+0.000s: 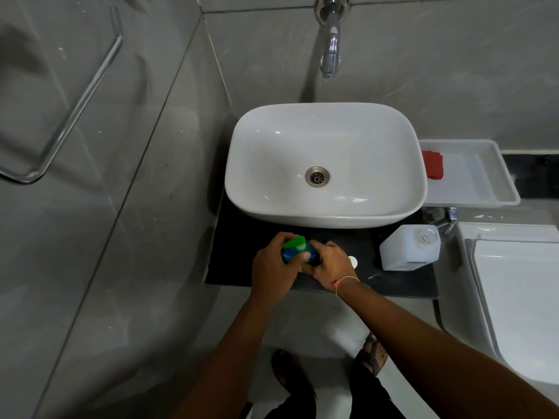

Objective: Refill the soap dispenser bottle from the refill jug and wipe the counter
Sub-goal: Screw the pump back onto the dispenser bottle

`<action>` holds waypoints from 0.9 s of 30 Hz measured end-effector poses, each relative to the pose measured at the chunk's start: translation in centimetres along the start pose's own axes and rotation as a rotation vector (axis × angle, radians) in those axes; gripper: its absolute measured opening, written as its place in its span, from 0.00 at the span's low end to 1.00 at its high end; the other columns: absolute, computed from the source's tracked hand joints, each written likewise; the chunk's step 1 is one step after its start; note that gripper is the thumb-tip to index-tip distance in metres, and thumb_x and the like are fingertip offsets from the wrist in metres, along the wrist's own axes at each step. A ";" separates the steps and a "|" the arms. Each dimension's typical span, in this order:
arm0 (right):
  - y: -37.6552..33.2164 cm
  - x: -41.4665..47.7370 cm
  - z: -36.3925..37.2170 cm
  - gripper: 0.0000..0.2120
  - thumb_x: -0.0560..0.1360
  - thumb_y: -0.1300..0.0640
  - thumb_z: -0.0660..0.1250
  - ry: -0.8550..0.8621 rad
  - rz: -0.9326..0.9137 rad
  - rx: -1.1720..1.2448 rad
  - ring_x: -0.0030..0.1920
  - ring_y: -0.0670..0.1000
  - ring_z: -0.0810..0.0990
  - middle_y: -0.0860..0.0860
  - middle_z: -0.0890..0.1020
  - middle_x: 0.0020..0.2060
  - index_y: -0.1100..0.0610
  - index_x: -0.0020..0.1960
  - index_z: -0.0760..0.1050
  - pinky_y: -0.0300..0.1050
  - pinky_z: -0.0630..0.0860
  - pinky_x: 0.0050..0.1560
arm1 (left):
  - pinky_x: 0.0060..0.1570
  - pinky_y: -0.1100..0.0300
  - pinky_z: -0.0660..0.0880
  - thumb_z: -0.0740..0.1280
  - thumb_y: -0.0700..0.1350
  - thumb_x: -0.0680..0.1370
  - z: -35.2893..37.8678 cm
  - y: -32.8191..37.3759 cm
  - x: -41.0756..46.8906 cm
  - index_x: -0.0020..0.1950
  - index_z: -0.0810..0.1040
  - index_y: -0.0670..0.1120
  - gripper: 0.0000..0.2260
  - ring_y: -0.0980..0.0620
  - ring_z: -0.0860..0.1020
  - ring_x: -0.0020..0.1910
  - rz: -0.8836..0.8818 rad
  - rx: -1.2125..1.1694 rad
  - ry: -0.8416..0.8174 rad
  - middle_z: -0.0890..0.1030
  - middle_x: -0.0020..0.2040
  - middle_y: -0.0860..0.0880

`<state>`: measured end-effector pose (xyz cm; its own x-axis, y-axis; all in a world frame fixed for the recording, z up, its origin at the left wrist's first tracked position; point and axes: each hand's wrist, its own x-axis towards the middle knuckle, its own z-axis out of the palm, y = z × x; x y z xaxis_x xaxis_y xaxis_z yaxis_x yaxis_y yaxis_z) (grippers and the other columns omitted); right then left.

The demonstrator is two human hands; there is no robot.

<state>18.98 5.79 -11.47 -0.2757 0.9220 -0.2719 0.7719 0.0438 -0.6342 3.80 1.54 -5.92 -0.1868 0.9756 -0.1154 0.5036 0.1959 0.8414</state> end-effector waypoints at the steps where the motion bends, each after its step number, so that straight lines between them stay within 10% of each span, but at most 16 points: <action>1: 0.0 0.1 -0.1 0.27 0.68 0.43 0.75 -0.003 0.005 -0.004 0.51 0.55 0.77 0.56 0.80 0.47 0.46 0.64 0.74 0.48 0.76 0.53 | 0.52 0.47 0.81 0.71 0.54 0.71 0.0 0.0 0.1 0.59 0.81 0.50 0.18 0.47 0.84 0.52 0.013 0.000 -0.007 0.86 0.52 0.48; 20: 0.0 0.2 0.1 0.26 0.68 0.41 0.75 0.006 0.004 -0.026 0.49 0.57 0.78 0.57 0.79 0.46 0.48 0.63 0.74 0.49 0.77 0.50 | 0.55 0.49 0.80 0.75 0.50 0.75 -0.6 0.9 0.4 0.62 0.82 0.45 0.18 0.46 0.84 0.55 -0.001 0.042 -0.036 0.86 0.54 0.45; 24: 0.1 0.3 0.1 0.24 0.68 0.42 0.74 0.001 -0.005 -0.020 0.49 0.56 0.77 0.55 0.80 0.45 0.46 0.61 0.74 0.50 0.77 0.50 | 0.54 0.64 0.77 0.75 0.66 0.64 -1.1 2.4 -0.6 0.64 0.79 0.54 0.32 0.60 0.80 0.54 -0.037 0.034 0.088 0.82 0.53 0.61; 27: 0.0 0.2 0.0 0.28 0.68 0.42 0.76 0.005 0.010 -0.033 0.49 0.56 0.78 0.55 0.79 0.47 0.46 0.65 0.73 0.50 0.78 0.52 | 0.50 0.58 0.81 0.69 0.72 0.65 -1.2 3.7 -0.7 0.59 0.84 0.51 0.32 0.54 0.84 0.51 -0.085 0.129 0.270 0.87 0.51 0.54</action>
<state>18.92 5.96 -11.54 -0.2653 0.9244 -0.2741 0.7931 0.0475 -0.6072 4.85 1.43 -2.07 -0.4413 0.8970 -0.0236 0.5763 0.3035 0.7588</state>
